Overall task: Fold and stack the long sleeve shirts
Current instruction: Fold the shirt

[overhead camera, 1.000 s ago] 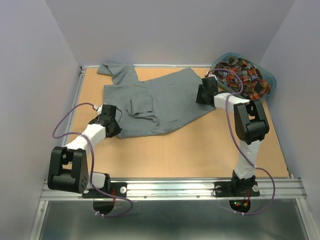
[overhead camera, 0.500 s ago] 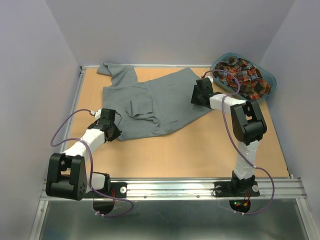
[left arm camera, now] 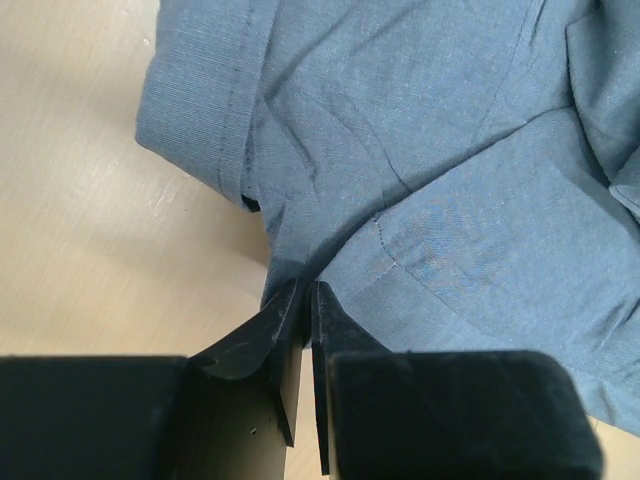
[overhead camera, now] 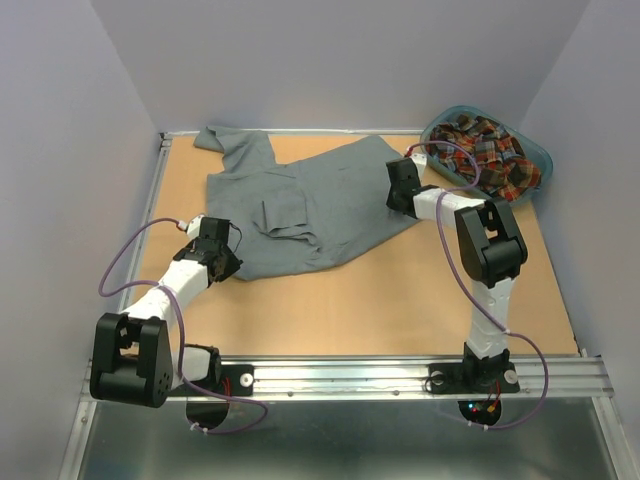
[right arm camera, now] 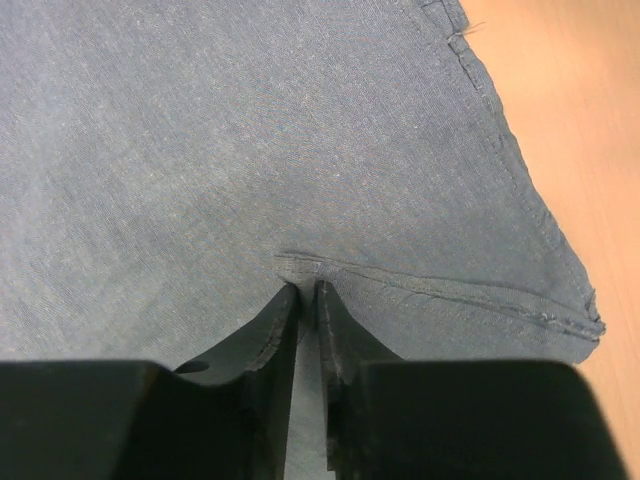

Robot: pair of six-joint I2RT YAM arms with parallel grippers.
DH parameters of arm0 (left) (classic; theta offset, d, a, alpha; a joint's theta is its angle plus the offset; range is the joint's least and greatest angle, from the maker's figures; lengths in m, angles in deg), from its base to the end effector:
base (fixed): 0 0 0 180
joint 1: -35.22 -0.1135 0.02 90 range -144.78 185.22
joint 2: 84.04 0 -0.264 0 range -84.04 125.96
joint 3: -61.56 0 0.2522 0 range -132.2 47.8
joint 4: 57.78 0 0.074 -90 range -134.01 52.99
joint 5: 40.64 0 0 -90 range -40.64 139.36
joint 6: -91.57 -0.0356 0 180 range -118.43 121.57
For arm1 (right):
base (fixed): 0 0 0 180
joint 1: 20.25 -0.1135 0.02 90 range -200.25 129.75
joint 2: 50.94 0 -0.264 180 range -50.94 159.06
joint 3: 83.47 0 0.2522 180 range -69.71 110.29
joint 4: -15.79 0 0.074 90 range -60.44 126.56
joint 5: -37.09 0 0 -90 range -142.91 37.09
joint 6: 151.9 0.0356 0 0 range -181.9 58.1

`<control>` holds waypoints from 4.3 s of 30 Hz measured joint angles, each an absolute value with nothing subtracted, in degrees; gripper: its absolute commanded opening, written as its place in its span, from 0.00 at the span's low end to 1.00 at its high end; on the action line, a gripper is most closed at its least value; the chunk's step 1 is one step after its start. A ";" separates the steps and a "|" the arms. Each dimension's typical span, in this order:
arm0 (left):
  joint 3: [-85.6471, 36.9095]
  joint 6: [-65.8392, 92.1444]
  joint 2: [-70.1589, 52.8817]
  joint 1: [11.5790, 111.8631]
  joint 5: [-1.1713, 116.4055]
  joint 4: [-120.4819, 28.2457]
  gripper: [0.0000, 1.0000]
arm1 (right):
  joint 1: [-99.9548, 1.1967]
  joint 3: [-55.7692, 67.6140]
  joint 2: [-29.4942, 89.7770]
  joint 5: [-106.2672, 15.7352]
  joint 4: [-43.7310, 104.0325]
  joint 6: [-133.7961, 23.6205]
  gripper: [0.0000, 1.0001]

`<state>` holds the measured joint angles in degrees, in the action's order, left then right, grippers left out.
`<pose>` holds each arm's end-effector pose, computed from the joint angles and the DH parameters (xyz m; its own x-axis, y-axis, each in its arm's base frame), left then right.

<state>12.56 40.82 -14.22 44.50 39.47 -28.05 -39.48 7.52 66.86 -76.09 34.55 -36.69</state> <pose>0.2319 -0.0317 0.1874 -0.6225 -0.5299 -0.5760 -0.4426 0.8453 -0.2993 0.4228 0.1327 0.1571 -0.6282 0.1956 -0.7531 0.2487 0.9676 0.0439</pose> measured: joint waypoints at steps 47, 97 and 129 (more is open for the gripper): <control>11.75 37.63 -17.11 50.29 47.44 -30.52 0.63 | -34.19 6.73 54.44 -70.58 36.80 -40.01 0.52; 14.22 41.21 -16.65 50.18 34.31 -25.36 0.08 | -33.62 7.06 62.88 -64.96 36.84 -51.92 0.47; 5.43 26.92 -8.74 39.60 31.90 -27.85 0.08 | -29.27 -5.83 55.69 -27.10 39.69 -66.24 0.32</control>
